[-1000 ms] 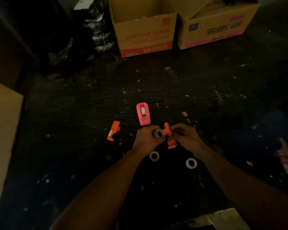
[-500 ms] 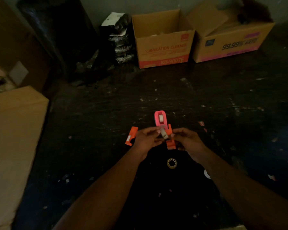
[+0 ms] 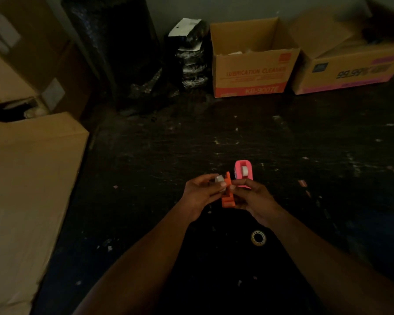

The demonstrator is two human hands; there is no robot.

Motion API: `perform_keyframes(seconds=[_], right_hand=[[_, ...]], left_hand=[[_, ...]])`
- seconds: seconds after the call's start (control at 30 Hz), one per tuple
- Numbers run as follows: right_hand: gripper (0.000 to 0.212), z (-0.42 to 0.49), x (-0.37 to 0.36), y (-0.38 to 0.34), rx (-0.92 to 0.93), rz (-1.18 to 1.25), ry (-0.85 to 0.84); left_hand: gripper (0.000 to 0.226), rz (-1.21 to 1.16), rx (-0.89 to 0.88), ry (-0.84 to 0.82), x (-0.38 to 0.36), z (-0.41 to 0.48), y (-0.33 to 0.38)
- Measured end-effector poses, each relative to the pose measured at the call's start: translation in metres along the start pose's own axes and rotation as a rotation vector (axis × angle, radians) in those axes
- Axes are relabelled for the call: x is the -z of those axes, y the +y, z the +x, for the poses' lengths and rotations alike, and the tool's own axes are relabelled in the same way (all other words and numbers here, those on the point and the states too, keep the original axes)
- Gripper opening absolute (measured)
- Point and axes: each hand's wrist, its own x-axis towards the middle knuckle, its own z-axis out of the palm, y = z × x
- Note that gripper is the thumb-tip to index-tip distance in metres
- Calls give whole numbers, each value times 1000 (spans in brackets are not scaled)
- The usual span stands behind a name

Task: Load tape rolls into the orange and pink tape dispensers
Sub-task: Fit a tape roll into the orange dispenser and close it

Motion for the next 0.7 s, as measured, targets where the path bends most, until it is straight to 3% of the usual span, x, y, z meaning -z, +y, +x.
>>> perform_keyframes(seconds=[0.13, 0.33, 0.47, 0.6, 0.7], right_hand=[[21, 5, -1, -2, -6, -32, -14], [23, 6, -5, -4, -24, 15, -32], [22, 9, -9, 1, -56, 73, -37], [21, 13, -1, 0, -94, 89, -55], [21, 20, 7, -2, -75, 60, 10]], left_hand=[[17, -45, 15, 4, 3, 4, 2], [27, -22, -31, -13, 5, 6, 4], [18, 27, -60, 24, 2, 11, 4], [14, 199, -61, 89, 4, 20, 0], [28, 238, -72, 203, 15, 27, -4]])
